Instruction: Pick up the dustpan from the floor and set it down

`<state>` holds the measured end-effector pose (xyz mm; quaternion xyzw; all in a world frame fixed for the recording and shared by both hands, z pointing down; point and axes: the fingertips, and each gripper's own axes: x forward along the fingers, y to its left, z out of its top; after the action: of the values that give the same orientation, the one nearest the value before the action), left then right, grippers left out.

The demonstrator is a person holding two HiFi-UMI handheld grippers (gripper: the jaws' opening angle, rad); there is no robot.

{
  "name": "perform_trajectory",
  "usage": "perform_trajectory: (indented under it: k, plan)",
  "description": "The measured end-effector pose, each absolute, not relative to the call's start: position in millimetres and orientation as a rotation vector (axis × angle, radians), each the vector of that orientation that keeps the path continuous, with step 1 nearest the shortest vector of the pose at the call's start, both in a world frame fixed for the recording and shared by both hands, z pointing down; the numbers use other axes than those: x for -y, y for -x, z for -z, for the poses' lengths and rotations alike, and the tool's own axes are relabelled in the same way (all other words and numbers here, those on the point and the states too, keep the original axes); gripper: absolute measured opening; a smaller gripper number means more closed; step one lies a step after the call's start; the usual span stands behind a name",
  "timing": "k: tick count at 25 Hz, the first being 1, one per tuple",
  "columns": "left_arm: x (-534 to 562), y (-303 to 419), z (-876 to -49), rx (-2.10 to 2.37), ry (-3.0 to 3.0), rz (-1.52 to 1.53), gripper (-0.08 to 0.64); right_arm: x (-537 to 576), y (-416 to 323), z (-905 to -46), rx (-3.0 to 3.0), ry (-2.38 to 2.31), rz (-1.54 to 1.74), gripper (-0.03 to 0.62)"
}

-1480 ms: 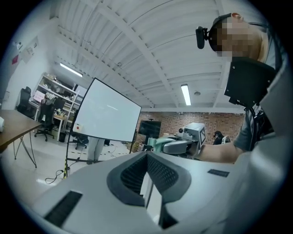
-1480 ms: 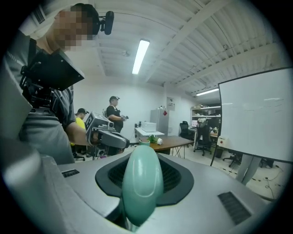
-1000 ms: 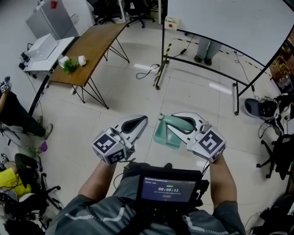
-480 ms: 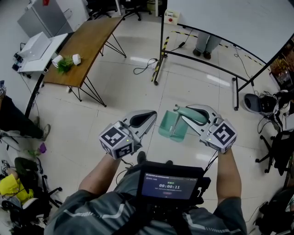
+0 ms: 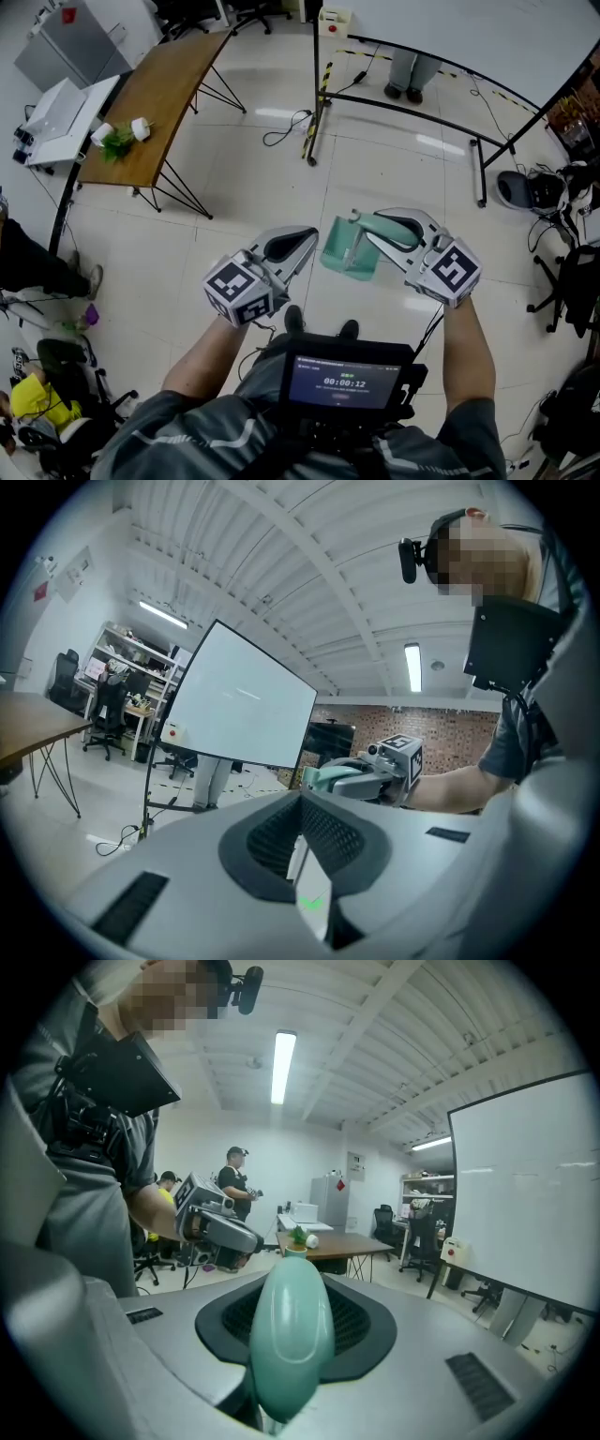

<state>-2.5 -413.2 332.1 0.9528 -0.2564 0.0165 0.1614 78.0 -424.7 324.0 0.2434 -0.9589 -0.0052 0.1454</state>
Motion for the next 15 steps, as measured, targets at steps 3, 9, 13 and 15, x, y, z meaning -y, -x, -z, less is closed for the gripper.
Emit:
perform_trajectory:
  k: [3,9,13,15]
  plan:
    - [425.0,-4.9,-355.5,0.731,-2.697,-0.063,0.026,437.5,-83.6,-351.1,2.754,-0.695,-0.011,0.141]
    - [462.6,-40.2,-429.6,0.703,-2.705,-0.111,0.026,475.3,-109.7,-439.5,2.719,-0.678,-0.041,0.14]
    - [483.8,-50.5,-506.5,0.721,-2.623,-0.183,0.026,491.0,-117.5,-531.4,2.681,-0.642,-0.124,0.14]
    - [493.9,-61.3,-541.5,0.714,-2.604,-0.197,0.026,499.7,-123.3,-580.8,2.67,-0.635,-0.143,0.139]
